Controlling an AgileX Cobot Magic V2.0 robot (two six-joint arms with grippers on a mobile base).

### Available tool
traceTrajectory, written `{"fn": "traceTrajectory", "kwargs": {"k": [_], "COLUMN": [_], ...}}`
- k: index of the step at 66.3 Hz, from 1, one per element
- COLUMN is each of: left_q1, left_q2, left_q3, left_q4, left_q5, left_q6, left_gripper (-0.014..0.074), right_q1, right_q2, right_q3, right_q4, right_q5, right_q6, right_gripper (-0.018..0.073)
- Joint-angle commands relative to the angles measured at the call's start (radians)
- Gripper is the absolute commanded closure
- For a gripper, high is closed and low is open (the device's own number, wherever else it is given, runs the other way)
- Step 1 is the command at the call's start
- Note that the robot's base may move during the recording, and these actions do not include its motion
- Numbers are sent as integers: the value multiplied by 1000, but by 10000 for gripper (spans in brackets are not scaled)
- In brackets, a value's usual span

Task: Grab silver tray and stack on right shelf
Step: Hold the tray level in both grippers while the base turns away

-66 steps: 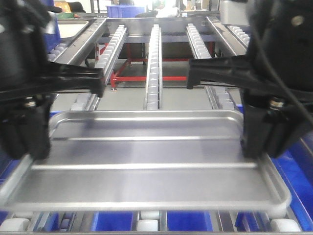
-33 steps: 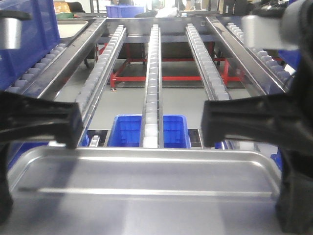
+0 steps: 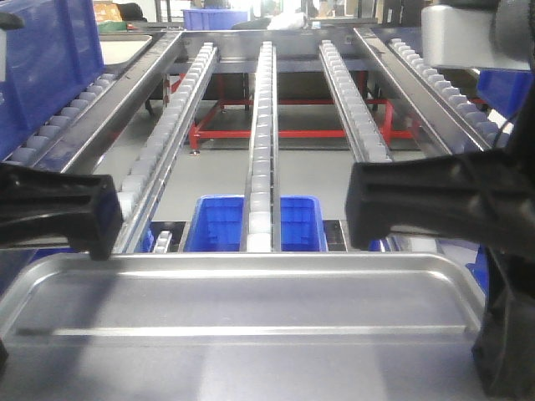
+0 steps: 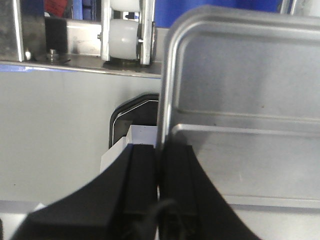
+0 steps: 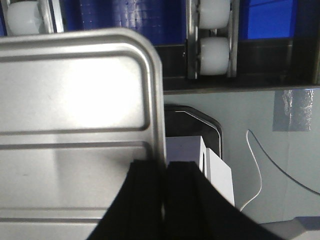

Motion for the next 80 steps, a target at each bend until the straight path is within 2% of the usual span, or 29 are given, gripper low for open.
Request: {"fn": "traceTrajectory", "kwargs": {"k": [1, 80], "left_q1": [-7, -7], "left_q2": [-28, -28], "left_q3": [-22, -22], "left_q4": [13, 13], "left_q5": [-7, -7], "left_q6": [-11, -11], "left_gripper": [697, 697], "right_q1": [2, 2], "right_q2": [-26, -26], "right_q3": [-24, -24], "right_q4": [-33, -33], "right_q5": [-20, -18], "right_q6": [8, 8], "right_gripper": [508, 508]}}
